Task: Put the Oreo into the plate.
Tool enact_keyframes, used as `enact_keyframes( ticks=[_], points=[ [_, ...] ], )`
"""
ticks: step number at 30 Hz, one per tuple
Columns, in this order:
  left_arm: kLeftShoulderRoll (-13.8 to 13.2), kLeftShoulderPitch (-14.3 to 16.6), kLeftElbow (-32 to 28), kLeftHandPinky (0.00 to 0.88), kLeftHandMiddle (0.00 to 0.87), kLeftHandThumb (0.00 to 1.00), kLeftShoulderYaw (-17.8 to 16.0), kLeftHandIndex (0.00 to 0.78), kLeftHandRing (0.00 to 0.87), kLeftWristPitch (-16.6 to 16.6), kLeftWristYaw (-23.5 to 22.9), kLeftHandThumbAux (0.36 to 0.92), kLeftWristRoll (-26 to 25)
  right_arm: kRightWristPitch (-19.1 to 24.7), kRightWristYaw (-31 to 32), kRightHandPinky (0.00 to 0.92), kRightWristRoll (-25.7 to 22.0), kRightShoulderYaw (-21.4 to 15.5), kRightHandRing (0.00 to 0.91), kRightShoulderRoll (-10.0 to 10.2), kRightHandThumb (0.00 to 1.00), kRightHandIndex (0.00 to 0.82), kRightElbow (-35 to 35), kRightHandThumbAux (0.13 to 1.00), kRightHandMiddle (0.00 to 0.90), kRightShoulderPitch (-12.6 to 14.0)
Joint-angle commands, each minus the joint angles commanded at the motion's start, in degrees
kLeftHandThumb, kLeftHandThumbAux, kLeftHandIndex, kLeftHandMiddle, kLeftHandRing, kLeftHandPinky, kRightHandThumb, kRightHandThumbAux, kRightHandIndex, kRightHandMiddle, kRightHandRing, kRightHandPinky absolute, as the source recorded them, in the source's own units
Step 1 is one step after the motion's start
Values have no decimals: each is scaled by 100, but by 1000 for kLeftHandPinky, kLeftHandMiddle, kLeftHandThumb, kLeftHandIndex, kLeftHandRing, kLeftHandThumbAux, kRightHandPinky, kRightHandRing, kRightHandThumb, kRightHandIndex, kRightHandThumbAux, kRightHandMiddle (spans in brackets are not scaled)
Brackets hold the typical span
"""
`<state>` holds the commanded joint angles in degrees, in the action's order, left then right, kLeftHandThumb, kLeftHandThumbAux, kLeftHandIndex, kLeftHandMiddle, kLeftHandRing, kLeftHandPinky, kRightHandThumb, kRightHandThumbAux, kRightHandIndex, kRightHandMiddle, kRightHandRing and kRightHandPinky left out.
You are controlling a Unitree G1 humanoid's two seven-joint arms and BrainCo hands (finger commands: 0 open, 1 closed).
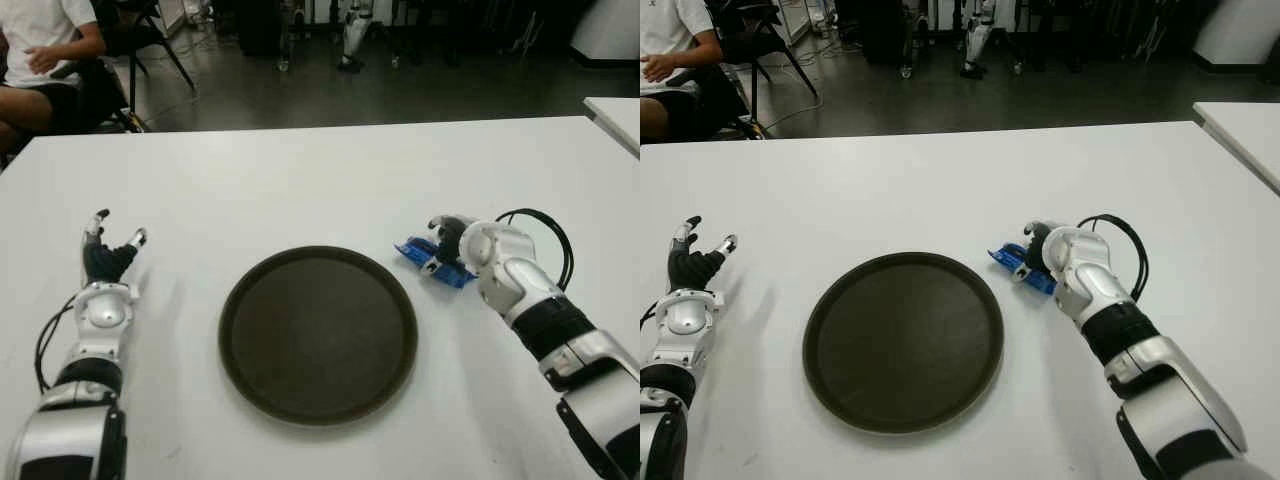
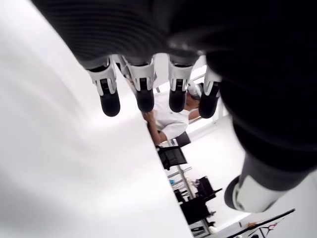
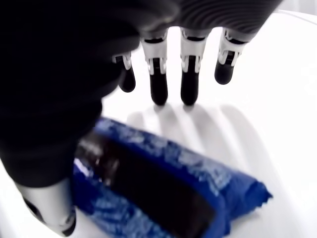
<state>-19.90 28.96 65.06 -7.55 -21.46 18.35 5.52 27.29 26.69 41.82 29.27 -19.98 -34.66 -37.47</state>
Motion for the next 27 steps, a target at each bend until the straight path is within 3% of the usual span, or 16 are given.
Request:
enact_keyframes(
  ticks=[27],
  points=[
    [-14, 25, 43, 29, 14, 0, -8, 17, 15, -26, -62, 687, -49, -81, -141, 0, -132, -93, 55, 102, 0, 68, -357, 752, 101, -139]
  ],
)
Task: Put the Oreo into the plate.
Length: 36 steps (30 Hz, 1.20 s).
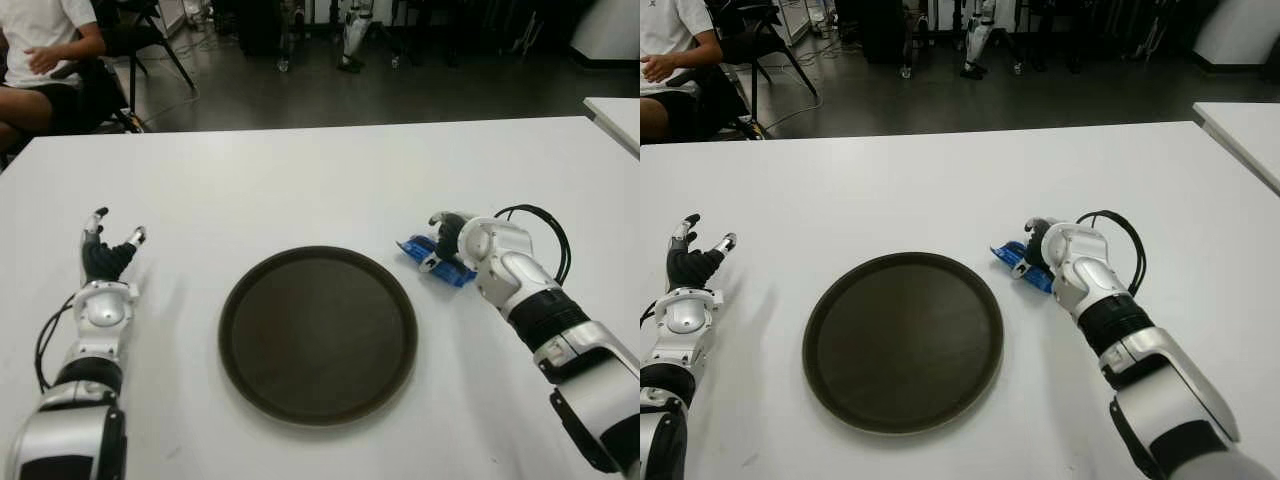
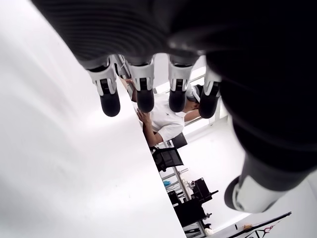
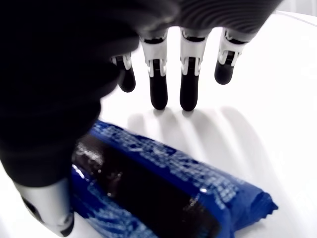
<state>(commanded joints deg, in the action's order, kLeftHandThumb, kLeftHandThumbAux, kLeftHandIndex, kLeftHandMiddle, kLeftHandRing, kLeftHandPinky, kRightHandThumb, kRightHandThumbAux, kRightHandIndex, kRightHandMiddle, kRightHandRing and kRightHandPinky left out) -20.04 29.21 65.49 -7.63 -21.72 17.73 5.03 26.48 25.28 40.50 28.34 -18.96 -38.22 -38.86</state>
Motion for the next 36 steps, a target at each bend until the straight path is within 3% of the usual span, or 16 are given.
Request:
enact_keyframes(
  ticks=[23, 36],
  points=[
    [-27, -50, -70, 20, 1, 0, 78, 7, 2, -62, 31, 678, 108, -17, 147, 0, 50, 93, 54, -76, 0, 66, 117, 756, 100, 9],
    [16, -86, -133, 31, 9, 0, -20, 12, 10, -80, -16, 688, 38, -245, 172, 0, -45, 91, 52, 8, 0, 70, -202, 747, 103, 9]
  ],
)
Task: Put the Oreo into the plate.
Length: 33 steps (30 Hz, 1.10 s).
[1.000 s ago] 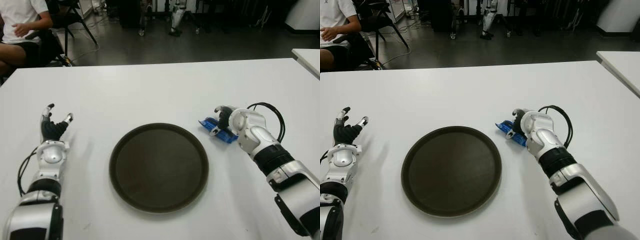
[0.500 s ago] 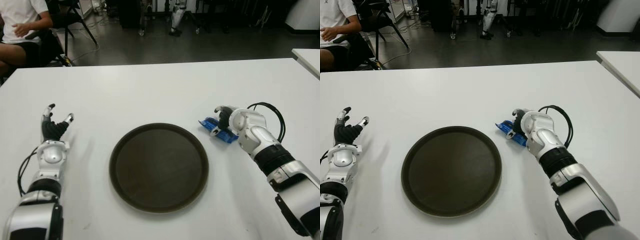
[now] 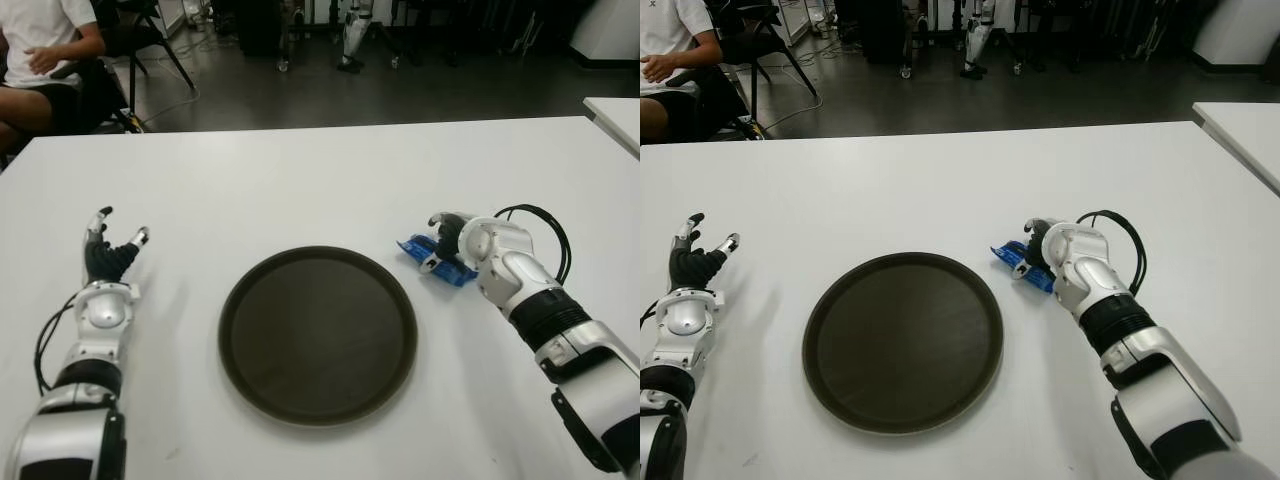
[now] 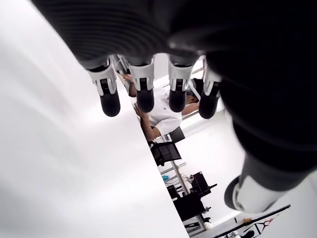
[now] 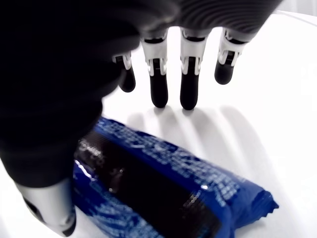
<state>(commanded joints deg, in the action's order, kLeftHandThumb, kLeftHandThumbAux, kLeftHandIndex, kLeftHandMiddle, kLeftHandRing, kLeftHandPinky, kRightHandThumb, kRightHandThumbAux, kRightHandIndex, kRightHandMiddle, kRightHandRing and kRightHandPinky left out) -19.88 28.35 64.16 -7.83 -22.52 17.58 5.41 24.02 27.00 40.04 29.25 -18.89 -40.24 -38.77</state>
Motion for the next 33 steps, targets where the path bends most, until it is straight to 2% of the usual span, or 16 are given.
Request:
enact_keyframes(
  ticks=[6, 18, 24, 33],
  points=[
    [-17, 6, 22, 23, 10, 0, -1, 13, 5, 66, -19, 665, 3, -63, -3, 0, 18, 11, 45, 28, 0, 63, -35, 764, 92, -20],
    [-9, 43, 53, 8, 0, 0, -32, 3, 0, 137, -14, 661, -66, -50, -67, 0, -9, -46, 51, 39, 0, 73, -33, 759, 97, 5],
    [-45, 18, 34, 10, 4, 0, 49, 11, 0, 75, 4, 676, 22, 21, 13, 0, 12, -24, 54, 15, 0, 71, 43, 739, 99, 6],
    [-50, -3, 26, 30, 15, 0, 55, 20, 8, 16, 10, 696, 48, -76, -56, 0, 10, -29, 56, -17, 0, 71, 46, 764, 105, 29]
  ],
)
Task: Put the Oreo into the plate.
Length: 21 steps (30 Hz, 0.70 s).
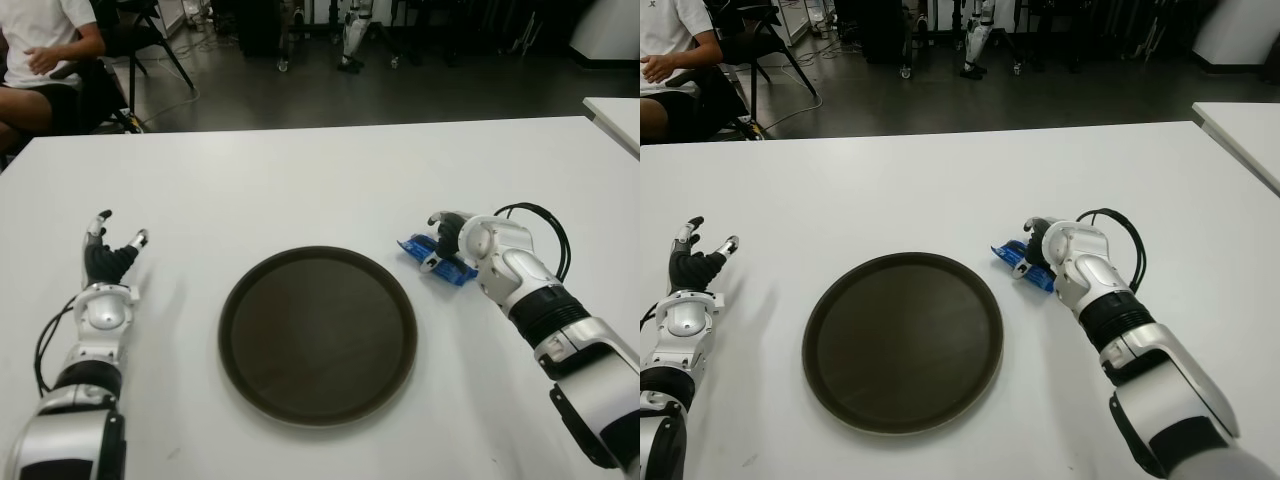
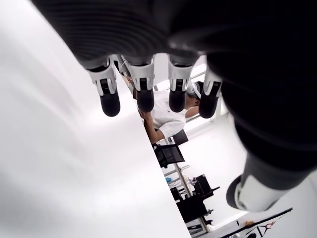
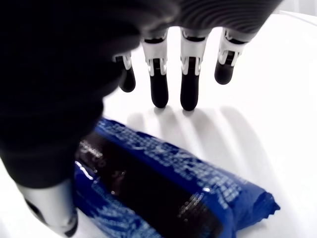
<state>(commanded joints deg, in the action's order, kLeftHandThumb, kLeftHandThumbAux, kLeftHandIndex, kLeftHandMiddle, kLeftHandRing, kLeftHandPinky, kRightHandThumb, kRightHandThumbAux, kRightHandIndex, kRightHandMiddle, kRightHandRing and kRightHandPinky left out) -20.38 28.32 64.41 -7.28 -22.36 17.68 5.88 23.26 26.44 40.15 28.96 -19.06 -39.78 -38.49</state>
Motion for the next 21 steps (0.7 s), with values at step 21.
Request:
enact_keyframes(
  ticks=[21],
  points=[
    [-2, -12, -57, 35, 23, 0, -6, 28, 19, 58, -79, 689, -5, 7, -57, 0, -29, -48, 65, 14, 0, 69, -66, 759, 102, -11]
  ],
)
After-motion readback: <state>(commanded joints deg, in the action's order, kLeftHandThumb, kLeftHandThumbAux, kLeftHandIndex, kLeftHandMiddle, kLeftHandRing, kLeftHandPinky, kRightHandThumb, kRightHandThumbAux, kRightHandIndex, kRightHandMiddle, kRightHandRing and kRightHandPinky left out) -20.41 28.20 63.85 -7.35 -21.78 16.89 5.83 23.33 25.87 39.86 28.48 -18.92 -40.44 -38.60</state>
